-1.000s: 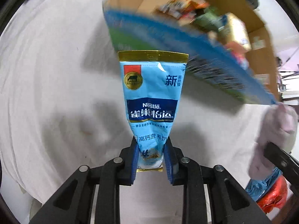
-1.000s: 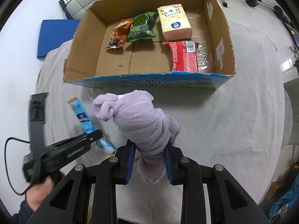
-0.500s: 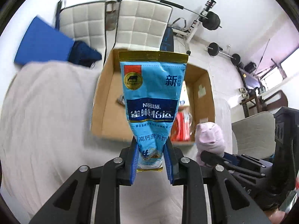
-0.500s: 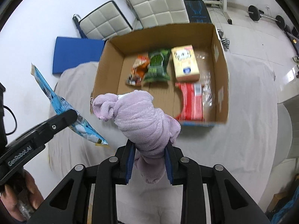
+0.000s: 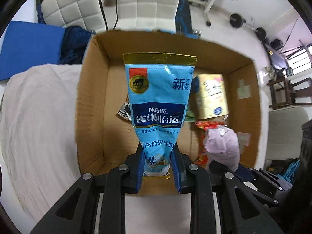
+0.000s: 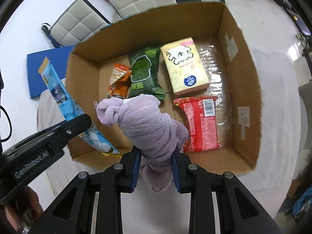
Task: Organize soft objects
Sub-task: 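Place the sock and milk stick into the box and open both tools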
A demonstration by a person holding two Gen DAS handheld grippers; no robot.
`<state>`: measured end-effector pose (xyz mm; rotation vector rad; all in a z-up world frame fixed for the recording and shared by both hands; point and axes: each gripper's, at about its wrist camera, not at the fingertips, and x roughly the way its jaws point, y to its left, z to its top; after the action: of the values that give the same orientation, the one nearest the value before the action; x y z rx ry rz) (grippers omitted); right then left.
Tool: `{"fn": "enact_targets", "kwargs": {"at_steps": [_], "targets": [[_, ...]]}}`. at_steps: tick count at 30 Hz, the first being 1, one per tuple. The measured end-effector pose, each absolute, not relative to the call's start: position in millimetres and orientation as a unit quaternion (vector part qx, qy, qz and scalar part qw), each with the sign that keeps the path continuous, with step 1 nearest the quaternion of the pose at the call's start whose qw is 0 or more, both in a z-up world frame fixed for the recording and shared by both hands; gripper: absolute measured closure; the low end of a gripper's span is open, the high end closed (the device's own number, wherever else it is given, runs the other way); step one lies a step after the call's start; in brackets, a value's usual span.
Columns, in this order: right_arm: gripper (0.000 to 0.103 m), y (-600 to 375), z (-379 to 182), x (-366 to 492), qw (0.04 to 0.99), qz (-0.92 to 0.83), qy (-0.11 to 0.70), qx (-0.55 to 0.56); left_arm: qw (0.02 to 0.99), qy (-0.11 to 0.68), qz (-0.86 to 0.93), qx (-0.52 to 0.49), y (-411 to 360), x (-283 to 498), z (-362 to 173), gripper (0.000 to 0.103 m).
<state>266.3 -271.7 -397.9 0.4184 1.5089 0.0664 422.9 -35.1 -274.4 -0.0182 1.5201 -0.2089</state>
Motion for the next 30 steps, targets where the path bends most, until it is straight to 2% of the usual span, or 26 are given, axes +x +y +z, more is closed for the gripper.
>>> {"fn": "enact_targets", "kwargs": {"at_steps": [4,11,12,14,18,20,21,22,23,24,25,30], "targets": [[0.071,-269.5,-423.1,277.9,0.69,0.023,0.697,0.191,0.693,0.716,-0.086,-0.01,-34.8,434.5,-308.7,0.08],[0.058,-262.1,-455.6,289.5,0.665,0.029,0.724,0.183,0.663,0.745,-0.07,0.003,-35.8,438.0,-341.6,0.077],[0.055,-262.3,-455.9,290.3,0.666,0.027,0.724,0.178,0.664,0.744,-0.069,0.002,-35.5,437.3,-342.2,0.077],[0.037,-262.8,-456.1,291.3,0.67,0.026,0.722,0.17,0.671,0.738,-0.066,0.006,-33.3,435.1,-340.0,0.075],[0.029,-264.8,-450.4,290.5,0.684,0.016,0.715,0.142,0.686,0.725,-0.061,0.001,-28.7,428.6,-331.2,0.068],[0.013,-266.0,-448.0,290.3,0.689,0.01,0.713,0.131,0.695,0.716,-0.058,-0.006,-26.2,425.0,-325.0,0.054],[0.009,-266.9,-446.9,290.0,0.692,0.005,0.711,0.126,0.7,0.712,-0.059,-0.006,-25.5,423.3,-321.8,0.049],[0.004,-268.5,-445.7,289.1,0.695,-0.001,0.709,0.122,0.708,0.704,-0.059,-0.006,-25.0,419.9,-317.7,0.035],[0.001,-269.9,-444.4,287.9,0.699,-0.007,0.706,0.117,0.712,0.7,-0.057,-0.003,-24.0,416.9,-315.0,0.028],[0.0,-270.6,-443.2,286.4,0.703,-0.012,0.703,0.109,0.715,0.696,-0.056,0.0,-24.0,414.4,-312.7,0.015],[0.0,-270.7,-442.4,285.5,0.705,-0.016,0.701,0.104,0.72,0.692,-0.057,0.002,-24.2,410.6,-310.3,0.01],[0.0,-278.0,-441.1,275.0,0.71,-0.031,0.697,0.098,0.732,0.679,-0.052,0.003,-23.0,396.2,-303.1,0.008]]}}
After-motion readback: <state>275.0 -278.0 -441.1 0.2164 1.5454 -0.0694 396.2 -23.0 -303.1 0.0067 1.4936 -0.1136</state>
